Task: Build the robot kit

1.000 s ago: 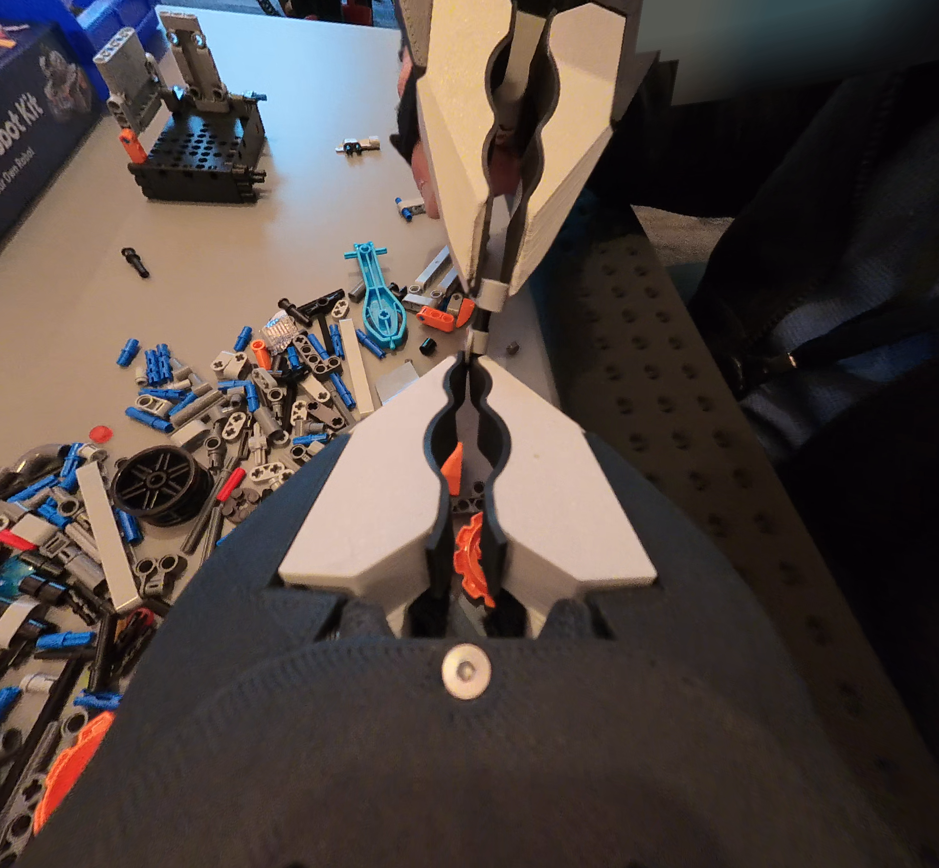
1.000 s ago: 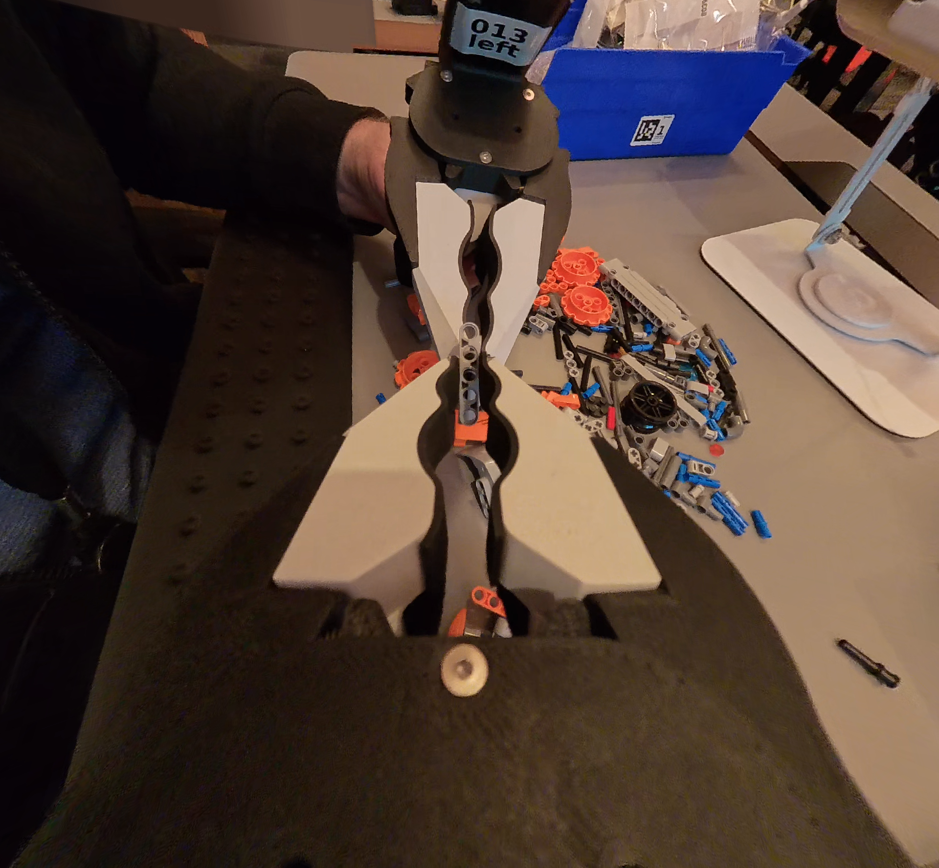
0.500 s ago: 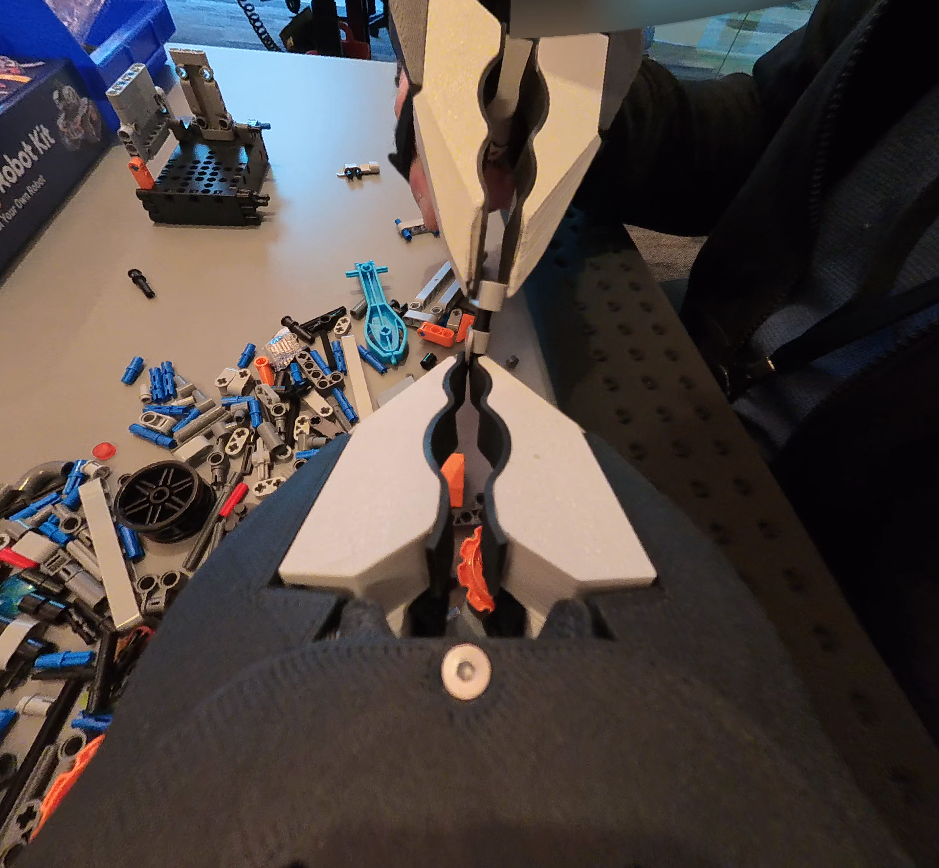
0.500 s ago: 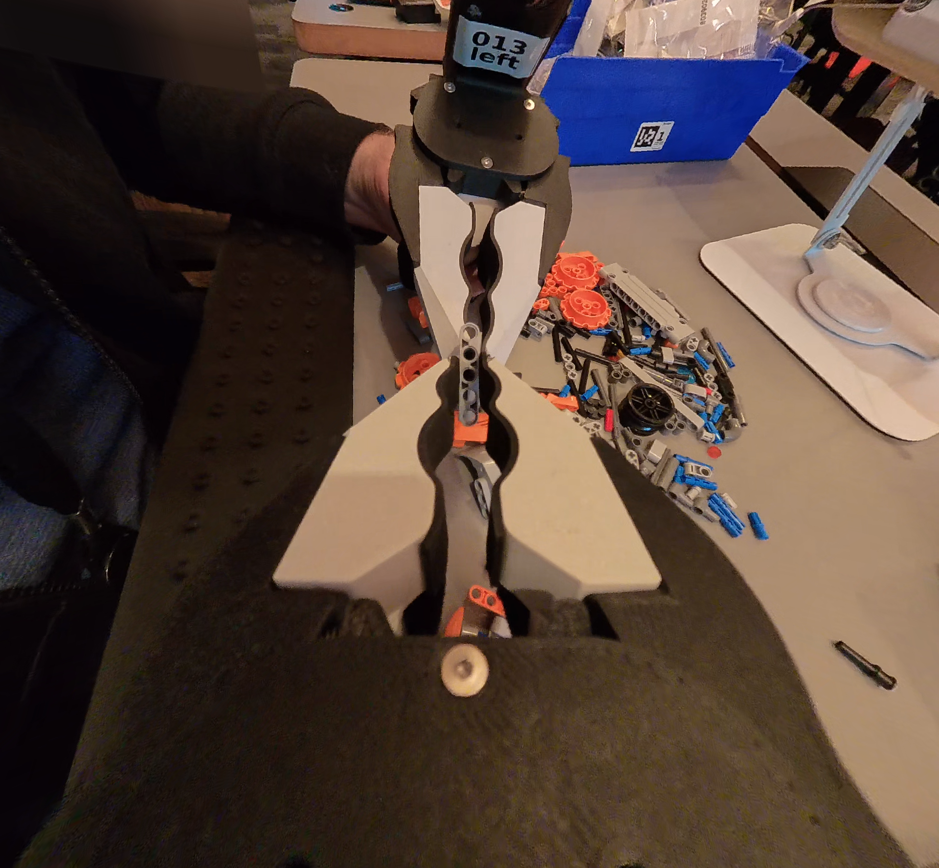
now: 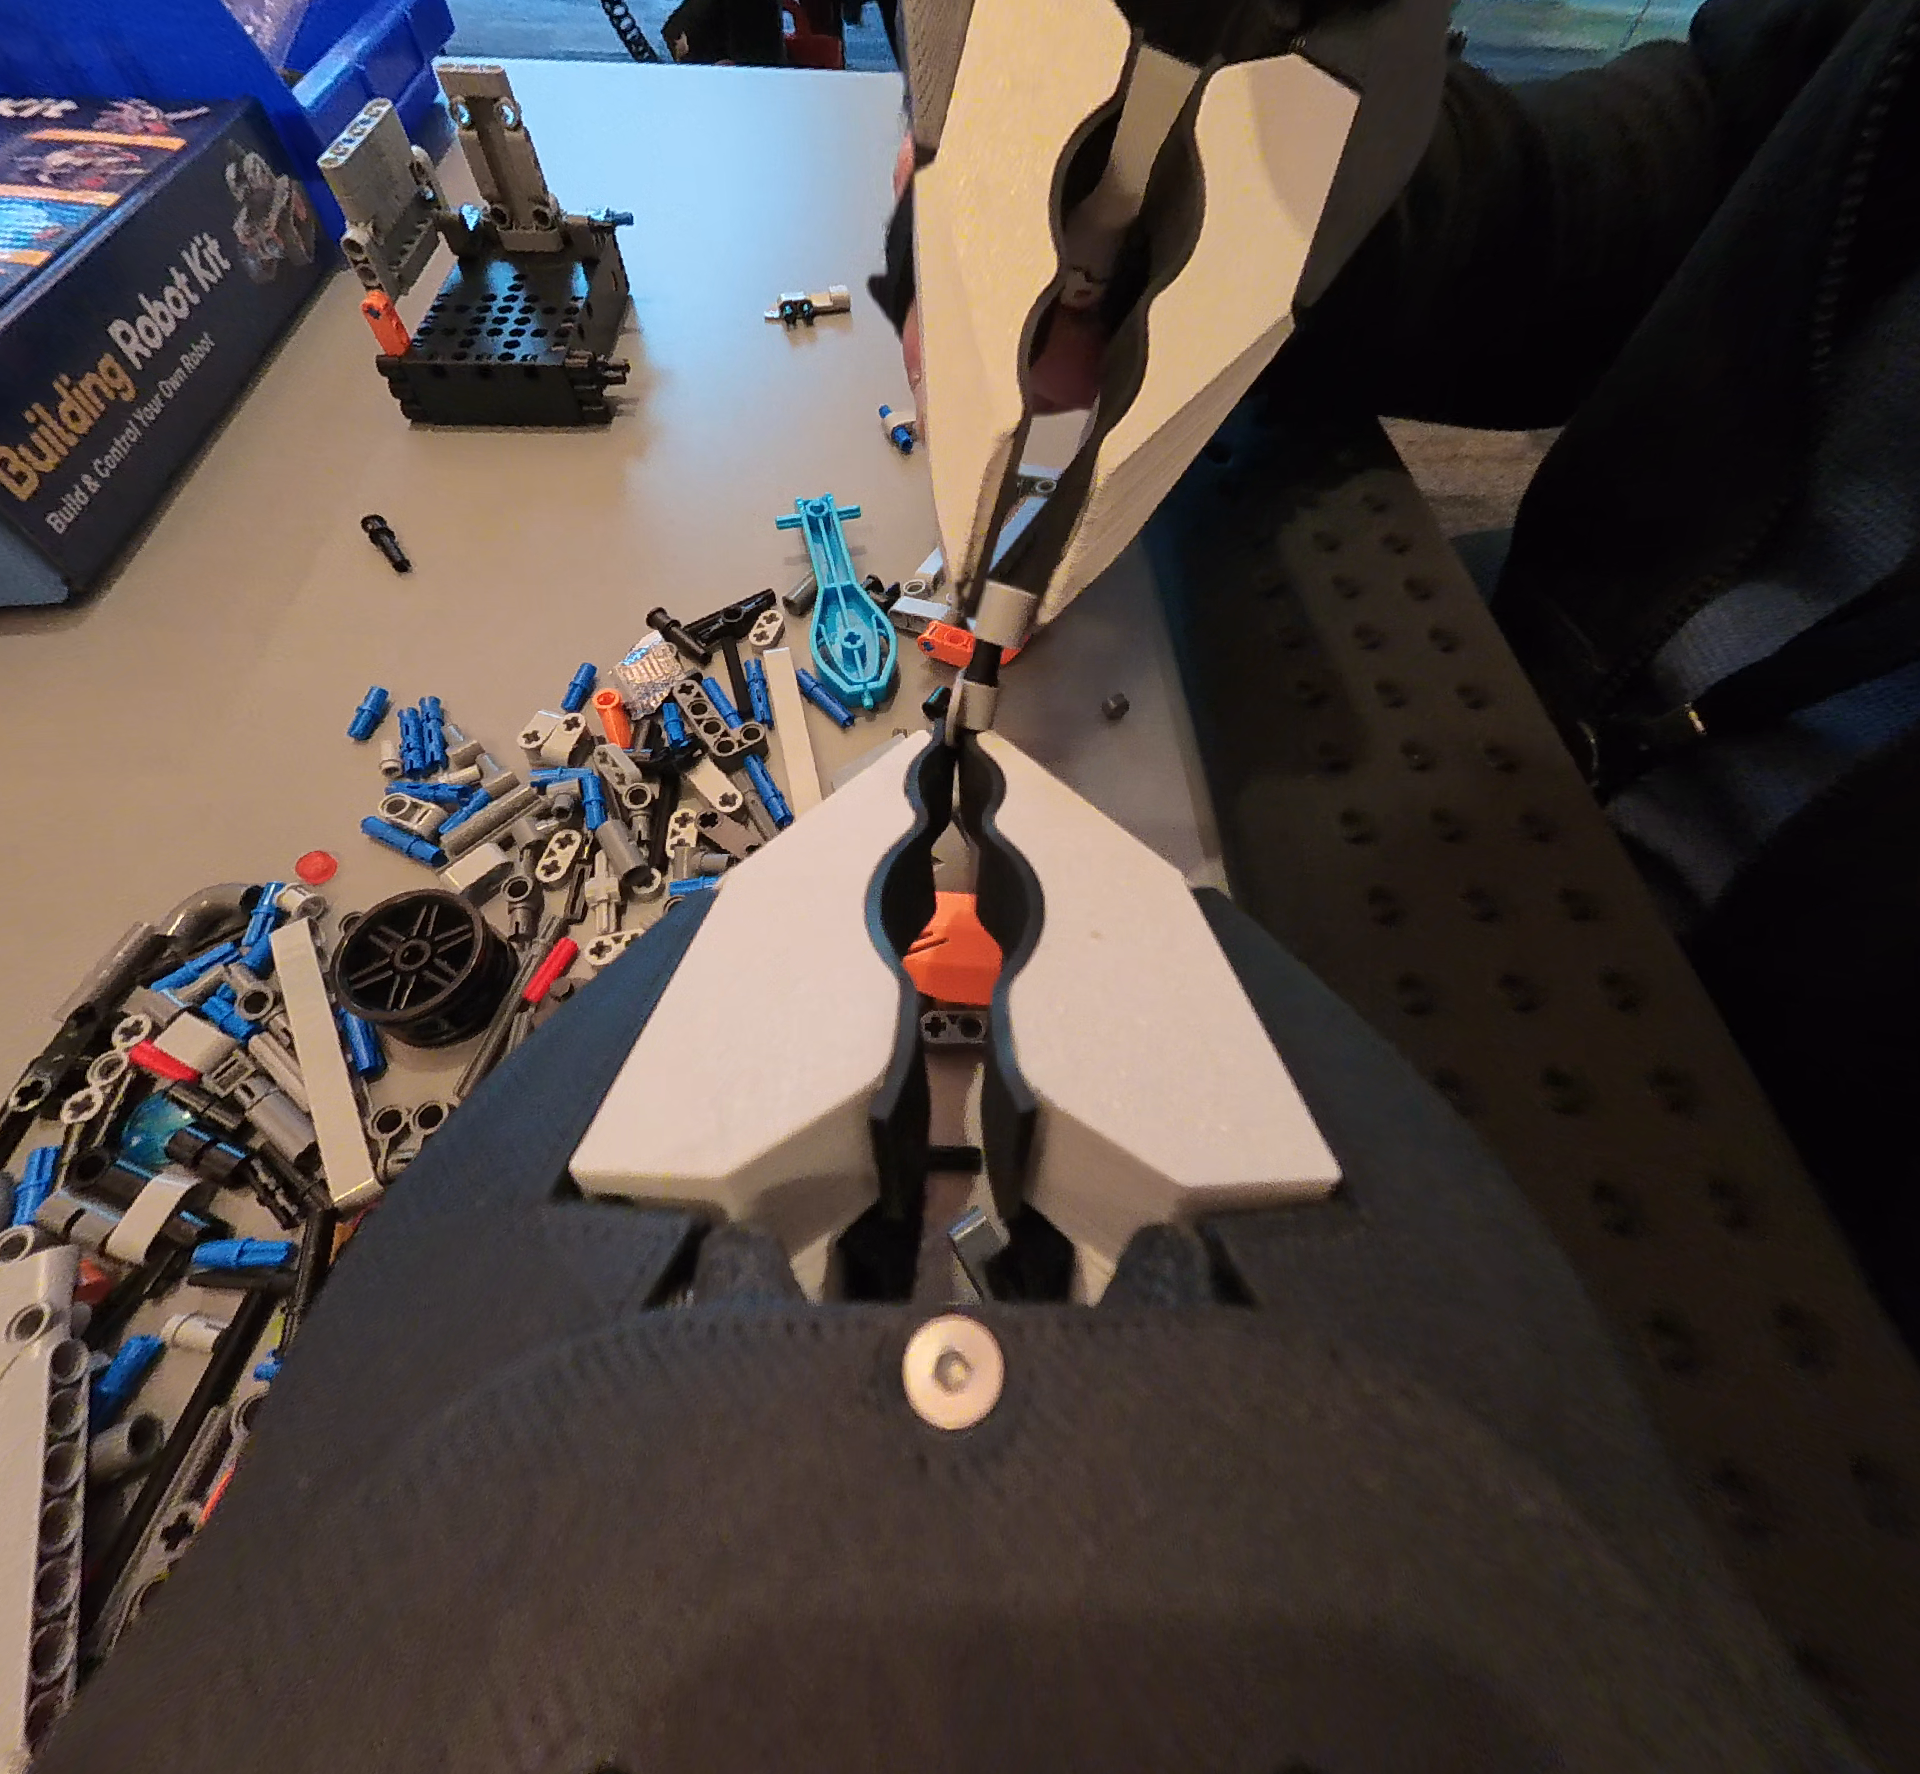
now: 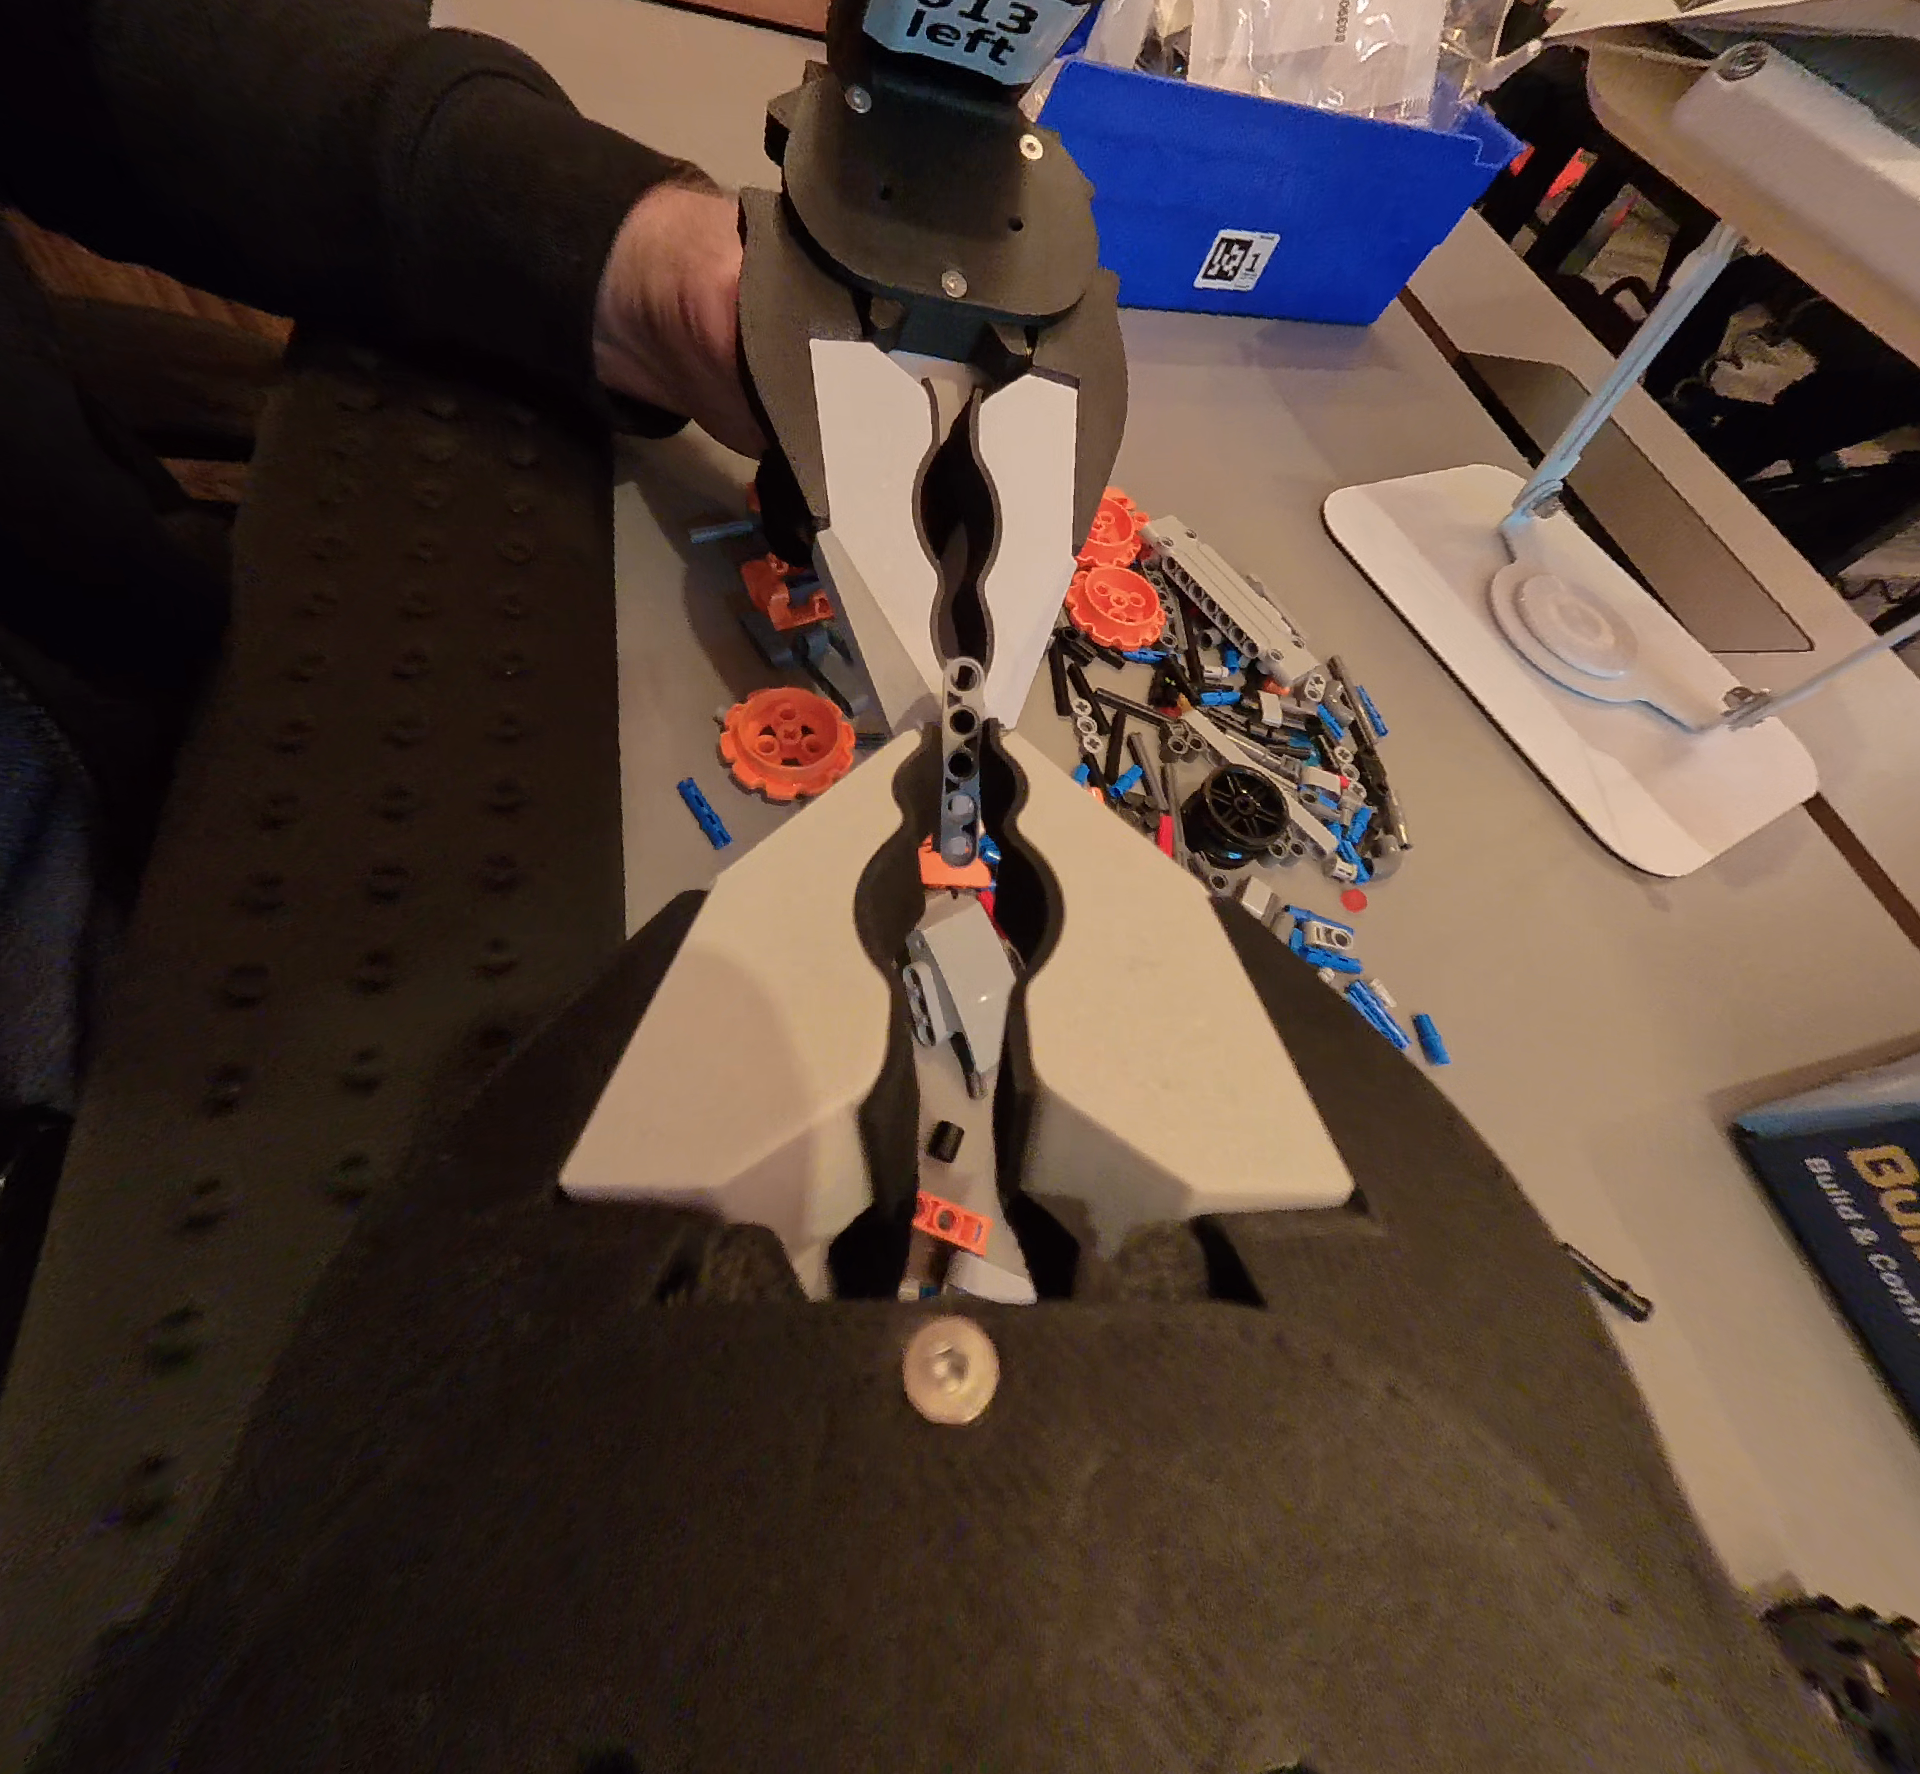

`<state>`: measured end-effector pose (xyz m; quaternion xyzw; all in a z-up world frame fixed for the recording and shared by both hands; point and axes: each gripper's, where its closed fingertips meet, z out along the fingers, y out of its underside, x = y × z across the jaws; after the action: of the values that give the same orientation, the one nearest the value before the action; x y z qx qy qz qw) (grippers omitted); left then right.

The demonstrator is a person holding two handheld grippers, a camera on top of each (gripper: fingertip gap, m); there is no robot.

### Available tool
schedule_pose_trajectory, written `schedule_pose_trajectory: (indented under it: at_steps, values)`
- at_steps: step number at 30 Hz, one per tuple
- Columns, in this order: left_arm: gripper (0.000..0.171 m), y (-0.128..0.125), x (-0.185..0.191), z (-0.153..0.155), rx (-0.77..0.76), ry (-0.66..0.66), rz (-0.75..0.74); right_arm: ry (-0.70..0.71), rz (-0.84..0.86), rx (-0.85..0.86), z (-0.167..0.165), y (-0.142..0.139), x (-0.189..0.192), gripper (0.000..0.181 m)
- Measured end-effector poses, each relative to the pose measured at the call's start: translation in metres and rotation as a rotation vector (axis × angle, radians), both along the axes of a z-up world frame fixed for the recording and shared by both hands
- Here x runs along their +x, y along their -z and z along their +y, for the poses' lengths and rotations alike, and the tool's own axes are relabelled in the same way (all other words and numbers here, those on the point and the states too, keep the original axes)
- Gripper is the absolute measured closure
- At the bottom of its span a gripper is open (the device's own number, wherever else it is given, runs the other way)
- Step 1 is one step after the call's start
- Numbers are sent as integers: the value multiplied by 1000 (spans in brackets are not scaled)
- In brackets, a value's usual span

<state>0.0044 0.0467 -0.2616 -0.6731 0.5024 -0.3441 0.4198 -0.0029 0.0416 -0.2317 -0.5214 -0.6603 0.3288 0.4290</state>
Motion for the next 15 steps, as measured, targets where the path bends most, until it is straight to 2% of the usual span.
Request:
schedule_pose_trajectory:
  at_steps: [2,11,15]
  values:
    - [171,1,0,2,12,-14,16,-6,10,-41,1,0,0,176]
    - [171,6,-2,3,25,-27,54,-12,-36,-32,3,7,0,176]
    - [171,13,2,-1,-47,-1,64,-79,-46,-268,4,12,3,177]
